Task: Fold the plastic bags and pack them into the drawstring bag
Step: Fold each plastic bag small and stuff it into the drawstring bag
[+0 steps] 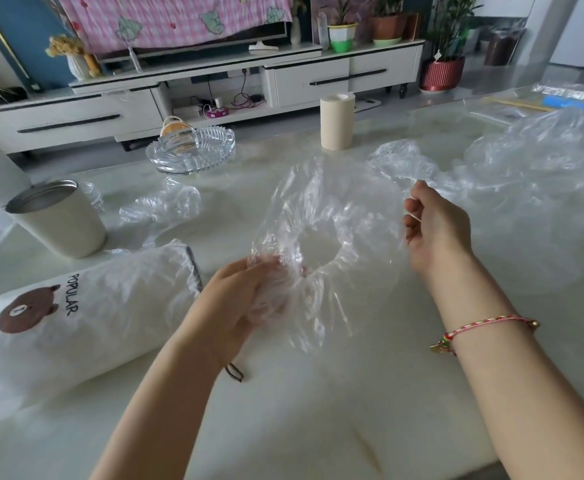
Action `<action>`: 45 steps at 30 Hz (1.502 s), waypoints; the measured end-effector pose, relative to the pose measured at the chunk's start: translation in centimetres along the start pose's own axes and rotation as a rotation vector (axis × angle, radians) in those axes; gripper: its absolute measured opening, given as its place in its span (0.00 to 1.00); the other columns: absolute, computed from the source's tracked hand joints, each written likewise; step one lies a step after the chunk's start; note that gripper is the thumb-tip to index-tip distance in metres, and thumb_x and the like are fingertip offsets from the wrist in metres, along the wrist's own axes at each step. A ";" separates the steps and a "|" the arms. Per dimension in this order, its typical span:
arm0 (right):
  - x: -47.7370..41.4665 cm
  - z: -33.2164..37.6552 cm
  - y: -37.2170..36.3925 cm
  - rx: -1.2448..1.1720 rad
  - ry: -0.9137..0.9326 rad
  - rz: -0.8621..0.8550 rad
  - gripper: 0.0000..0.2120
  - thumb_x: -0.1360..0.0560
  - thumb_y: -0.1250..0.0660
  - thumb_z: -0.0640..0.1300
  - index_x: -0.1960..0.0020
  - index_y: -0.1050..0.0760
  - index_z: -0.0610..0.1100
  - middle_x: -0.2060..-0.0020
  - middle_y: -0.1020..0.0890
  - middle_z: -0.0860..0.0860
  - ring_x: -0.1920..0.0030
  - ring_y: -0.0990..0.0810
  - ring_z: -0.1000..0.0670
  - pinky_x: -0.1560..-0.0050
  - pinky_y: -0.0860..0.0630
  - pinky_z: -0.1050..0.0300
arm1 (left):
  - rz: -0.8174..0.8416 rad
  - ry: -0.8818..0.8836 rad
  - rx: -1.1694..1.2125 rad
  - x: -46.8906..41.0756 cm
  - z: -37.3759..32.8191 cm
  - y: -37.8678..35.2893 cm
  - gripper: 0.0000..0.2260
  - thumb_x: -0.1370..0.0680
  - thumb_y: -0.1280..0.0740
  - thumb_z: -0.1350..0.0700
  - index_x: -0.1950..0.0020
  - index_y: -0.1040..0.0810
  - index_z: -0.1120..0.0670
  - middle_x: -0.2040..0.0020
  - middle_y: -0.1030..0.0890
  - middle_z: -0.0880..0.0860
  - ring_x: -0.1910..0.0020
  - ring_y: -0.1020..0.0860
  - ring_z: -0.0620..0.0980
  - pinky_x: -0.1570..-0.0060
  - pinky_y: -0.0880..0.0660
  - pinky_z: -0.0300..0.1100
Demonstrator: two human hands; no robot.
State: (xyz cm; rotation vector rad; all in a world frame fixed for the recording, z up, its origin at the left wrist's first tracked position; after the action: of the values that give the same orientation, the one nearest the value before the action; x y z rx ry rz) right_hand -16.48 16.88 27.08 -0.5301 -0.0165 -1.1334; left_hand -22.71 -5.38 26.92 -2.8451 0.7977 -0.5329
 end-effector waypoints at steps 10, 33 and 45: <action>1.3 1.2 -0.3 0.175 0.283 -0.002 0.08 0.23 0.37 0.42 0.61 0.30 0.43 0.69 0.27 0.50 0.82 0.35 0.57 0.80 0.38 0.66 | -0.151 -0.493 -1.206 -3.3 0.0 0.0 0.13 0.24 0.33 0.51 0.42 0.23 0.54 0.61 0.22 0.52 0.57 0.23 0.57 0.58 0.29 0.43; 2.6 -3.4 2.3 1.273 0.963 0.796 0.36 0.27 0.52 0.69 0.32 0.30 0.45 0.29 0.32 0.51 0.28 0.43 0.60 0.29 0.51 0.68 | 0.005 -0.651 -1.293 -2.1 4.1 -2.8 0.39 0.30 0.60 0.35 0.26 0.38 0.53 0.23 0.43 0.54 0.24 0.47 0.49 0.28 0.55 0.38; 3.1 -3.5 3.6 1.164 0.709 0.970 0.07 0.25 0.37 0.48 0.56 0.24 0.46 0.47 0.24 0.59 0.44 0.28 0.59 0.41 0.33 0.66 | -0.017 -0.791 -1.087 -0.4 2.4 -2.5 0.22 0.26 0.49 0.39 0.60 0.21 0.52 0.63 0.22 0.46 0.61 0.24 0.47 0.59 0.28 0.45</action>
State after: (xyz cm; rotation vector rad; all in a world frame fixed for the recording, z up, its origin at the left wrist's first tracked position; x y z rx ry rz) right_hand -12.87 13.92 23.48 0.8603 0.1706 -0.1667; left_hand -20.98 -2.98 25.07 -3.3873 1.0619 1.3715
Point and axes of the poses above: each hand's wrist, its own x-axis away from the middle knuckle, its own y-axis out of the back of the hand, z = x × y, the point moved 4 cm from there along -x, towards the middle knuckle
